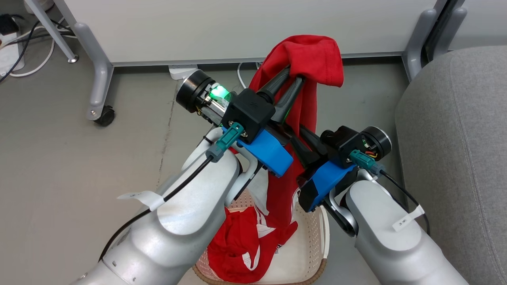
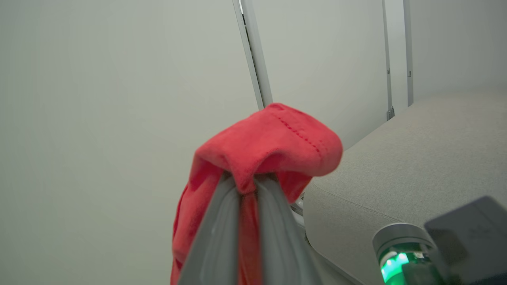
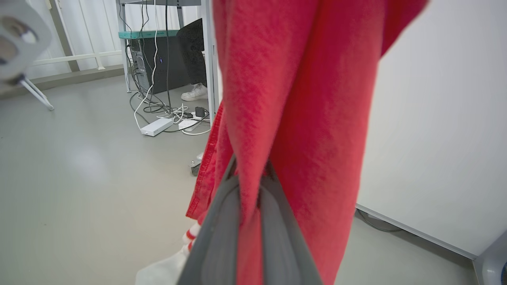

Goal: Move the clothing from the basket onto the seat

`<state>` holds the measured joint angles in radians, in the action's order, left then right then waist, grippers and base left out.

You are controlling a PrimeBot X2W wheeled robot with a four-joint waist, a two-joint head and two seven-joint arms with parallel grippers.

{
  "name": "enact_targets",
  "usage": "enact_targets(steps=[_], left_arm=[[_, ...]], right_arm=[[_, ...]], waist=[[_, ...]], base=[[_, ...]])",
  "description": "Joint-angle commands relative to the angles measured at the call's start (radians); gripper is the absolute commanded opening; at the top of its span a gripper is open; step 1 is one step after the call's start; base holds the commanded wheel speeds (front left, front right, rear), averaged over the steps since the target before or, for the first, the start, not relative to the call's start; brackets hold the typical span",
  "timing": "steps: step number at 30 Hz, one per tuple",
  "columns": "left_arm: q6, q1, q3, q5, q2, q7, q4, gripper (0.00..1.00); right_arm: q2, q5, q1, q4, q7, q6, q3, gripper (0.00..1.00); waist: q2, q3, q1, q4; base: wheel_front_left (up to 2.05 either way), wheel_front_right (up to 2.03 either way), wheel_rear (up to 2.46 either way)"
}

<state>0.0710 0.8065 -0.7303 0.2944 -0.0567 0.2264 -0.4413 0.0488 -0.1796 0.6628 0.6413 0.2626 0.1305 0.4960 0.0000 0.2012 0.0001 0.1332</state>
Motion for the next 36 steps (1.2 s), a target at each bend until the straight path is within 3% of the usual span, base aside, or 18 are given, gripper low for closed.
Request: enact_targets(steps=[1,14,15,16,36], left_arm=[[-0.003,0.017,-0.004,0.004,0.001,0.006,-0.003,0.00],[-0.010,0.011,-0.010,0.017,-0.006,0.014,-0.022,0.00],[-0.013,0.010,-0.007,0.020,-0.005,0.015,-0.022,0.11],[-0.015,0.009,-0.006,0.021,-0.005,0.015,-0.023,1.00],[-0.026,-0.002,-0.024,0.039,-0.009,0.022,-0.034,1.00]], right_arm=[[0.003,-0.001,0.007,-0.004,0.003,0.001,-0.002,0.00],[0.003,-0.012,0.001,-0.014,0.003,0.001,0.015,0.00],[0.003,-0.014,0.000,-0.014,0.003,0.001,0.017,0.00],[0.003,-0.016,-0.001,-0.014,0.003,0.001,0.018,0.00],[0.003,-0.044,-0.023,-0.042,0.003,0.001,0.018,0.00]], waist=[[0.0000,0.000,-0.0001,-0.001],[0.0000,-0.004,-0.0001,-0.007],[0.0000,-0.004,-0.0001,-0.008],[0.0000,-0.005,-0.0001,-0.009],[0.0000,-0.019,-0.0001,-0.025]], base=[[0.00,0.00,0.00],[0.00,0.00,0.00],[0.00,0.00,0.00],[0.00,0.00,0.00],[0.00,0.00,0.00]])
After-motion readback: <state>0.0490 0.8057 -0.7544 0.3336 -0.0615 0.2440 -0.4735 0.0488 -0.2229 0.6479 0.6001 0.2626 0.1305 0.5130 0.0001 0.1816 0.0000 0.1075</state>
